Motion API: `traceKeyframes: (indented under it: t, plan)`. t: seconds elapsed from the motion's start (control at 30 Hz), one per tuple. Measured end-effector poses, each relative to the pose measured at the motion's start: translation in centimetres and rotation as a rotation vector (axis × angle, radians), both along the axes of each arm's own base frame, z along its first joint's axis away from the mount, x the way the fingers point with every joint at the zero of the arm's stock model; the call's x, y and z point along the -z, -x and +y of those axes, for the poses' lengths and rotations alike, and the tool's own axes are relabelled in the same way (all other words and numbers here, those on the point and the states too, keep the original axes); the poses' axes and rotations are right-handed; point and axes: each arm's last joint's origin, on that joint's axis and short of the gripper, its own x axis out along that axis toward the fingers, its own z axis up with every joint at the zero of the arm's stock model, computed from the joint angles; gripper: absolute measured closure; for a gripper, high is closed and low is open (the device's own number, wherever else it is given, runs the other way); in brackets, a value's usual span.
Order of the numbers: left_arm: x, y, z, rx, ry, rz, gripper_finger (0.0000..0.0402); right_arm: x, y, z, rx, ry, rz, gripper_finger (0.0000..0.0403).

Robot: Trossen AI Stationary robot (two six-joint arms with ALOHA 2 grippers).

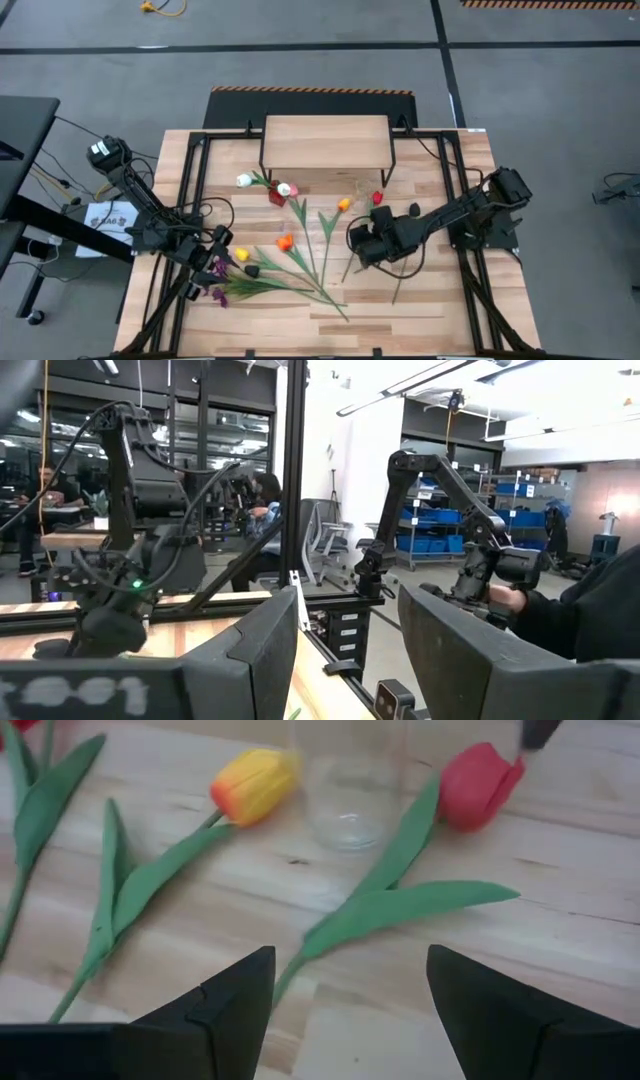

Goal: Pick and place flowers into a vace then onto a shelf
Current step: Put the red flower into the red flower vase

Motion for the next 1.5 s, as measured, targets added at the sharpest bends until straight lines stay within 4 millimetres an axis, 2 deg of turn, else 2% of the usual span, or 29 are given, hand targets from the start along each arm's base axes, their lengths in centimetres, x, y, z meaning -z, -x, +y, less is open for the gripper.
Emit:
traceKeyframes:
  t: [0.47, 0.6, 0.83, 1.0, 1.3, 1.5]
  plan:
    - [0.0, 0.0, 0.0, 0.000, 0.000, 0.001, 0.0237, 0.0, -1.1, -2.3, 0.064, -0.070, -0.028, 0.0148]
    - [0.0, 0.0, 0.0, 0.000, 0.000, 0.001, 0.0237, 0.6, -1.3, -2.6, 0.076, -0.081, -0.008, 0.0148]
    - [0.0, 0.0, 0.0, 0.011, 0.000, 0.000, 0.0237, 3.7, -2.4, -3.2, 0.061, -0.131, 0.078, 0.0148]
    - [0.0, 0.0, -0.1, 0.021, 0.001, -0.003, 0.0237, 5.0, -2.6, -3.2, 0.057, -0.121, 0.130, 0.0148]
    - [0.0, 0.0, -0.1, 0.022, 0.000, -0.003, 0.0237, 4.7, -2.4, -2.5, 0.037, -0.135, 0.133, 0.0151]
    - [0.0, 0.0, -0.1, 0.022, 0.000, -0.003, 0.0237, 4.6, -2.5, -2.4, 0.025, -0.138, 0.145, 0.0194]
